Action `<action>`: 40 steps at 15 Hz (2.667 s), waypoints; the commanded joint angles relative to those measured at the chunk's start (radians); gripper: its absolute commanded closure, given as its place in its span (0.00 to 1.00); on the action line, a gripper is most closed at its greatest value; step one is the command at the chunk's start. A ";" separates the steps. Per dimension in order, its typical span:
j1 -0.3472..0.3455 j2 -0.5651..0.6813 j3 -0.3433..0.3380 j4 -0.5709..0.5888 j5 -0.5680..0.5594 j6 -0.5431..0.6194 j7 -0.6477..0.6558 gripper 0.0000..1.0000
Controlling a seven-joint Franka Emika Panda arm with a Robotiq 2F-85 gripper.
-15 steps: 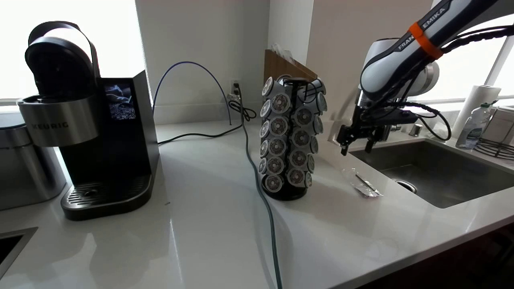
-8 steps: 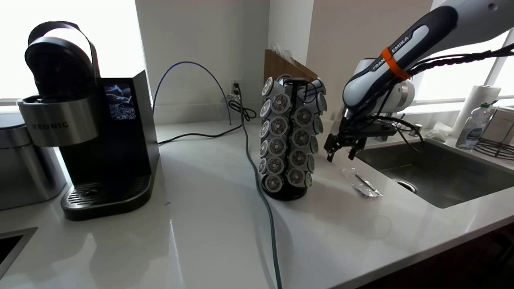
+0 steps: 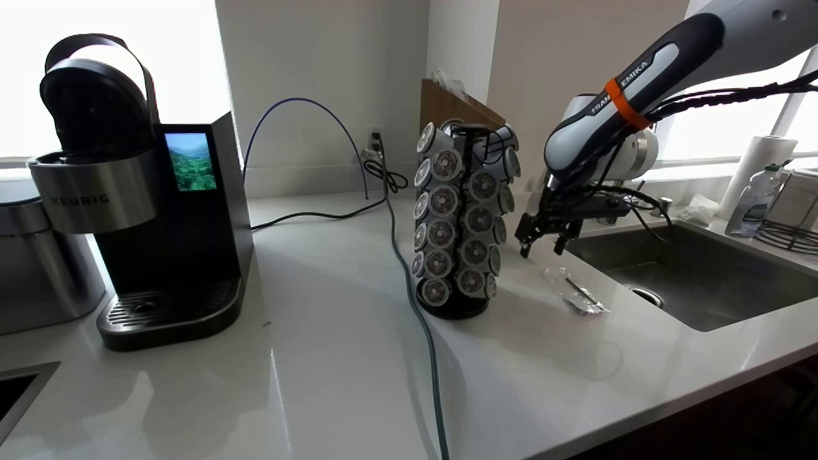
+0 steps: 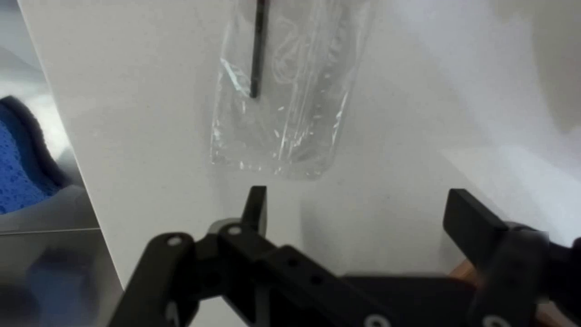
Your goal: Put the pack on the stand
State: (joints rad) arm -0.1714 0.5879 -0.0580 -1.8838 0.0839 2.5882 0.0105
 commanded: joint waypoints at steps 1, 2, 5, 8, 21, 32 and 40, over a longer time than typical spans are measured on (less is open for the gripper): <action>0.037 0.010 -0.036 0.016 -0.019 -0.041 0.057 0.00; 0.048 0.013 -0.048 0.019 -0.029 -0.048 0.077 0.00; 0.070 0.023 -0.071 0.027 -0.040 -0.050 0.116 0.00; 0.077 0.042 -0.085 0.039 -0.045 -0.070 0.136 0.00; 0.065 0.126 -0.098 0.111 -0.046 -0.104 0.127 0.10; 0.056 0.143 -0.080 0.141 -0.038 -0.124 0.107 0.35; 0.046 0.138 -0.058 0.148 -0.026 -0.109 0.088 0.95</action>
State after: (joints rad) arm -0.1113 0.7030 -0.1275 -1.7576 0.0564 2.4868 0.1133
